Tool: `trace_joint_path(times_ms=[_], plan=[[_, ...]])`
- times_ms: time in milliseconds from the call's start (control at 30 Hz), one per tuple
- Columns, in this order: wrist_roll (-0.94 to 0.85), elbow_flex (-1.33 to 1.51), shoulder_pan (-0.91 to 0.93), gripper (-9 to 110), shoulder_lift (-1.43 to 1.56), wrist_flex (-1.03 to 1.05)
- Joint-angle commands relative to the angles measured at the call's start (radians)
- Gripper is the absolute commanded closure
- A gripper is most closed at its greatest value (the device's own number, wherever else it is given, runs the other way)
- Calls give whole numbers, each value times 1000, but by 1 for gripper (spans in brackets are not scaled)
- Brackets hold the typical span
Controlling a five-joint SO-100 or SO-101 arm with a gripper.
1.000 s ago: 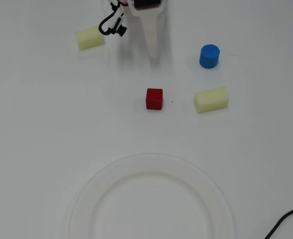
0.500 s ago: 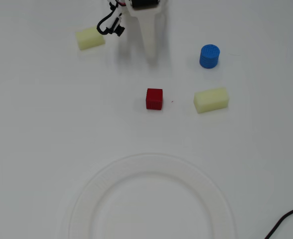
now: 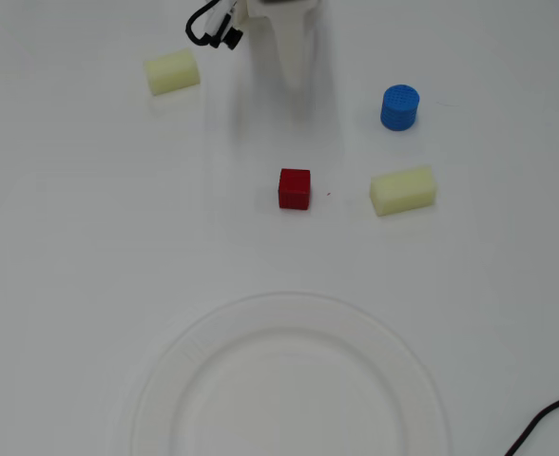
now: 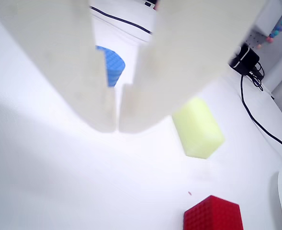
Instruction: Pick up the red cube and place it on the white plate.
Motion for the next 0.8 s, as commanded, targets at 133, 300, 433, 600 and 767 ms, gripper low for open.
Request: trace_joint_path(times_ms=[133, 300, 433, 600, 767], plan=[[-49, -239, -38, 99, -287, 17], [-25, -265, -72, 86, -365, 0], [20, -236, -71, 74, -374, -66], [51, -235, -61, 65, -448, -123], [64, -279, -52, 63, -572, -146]])
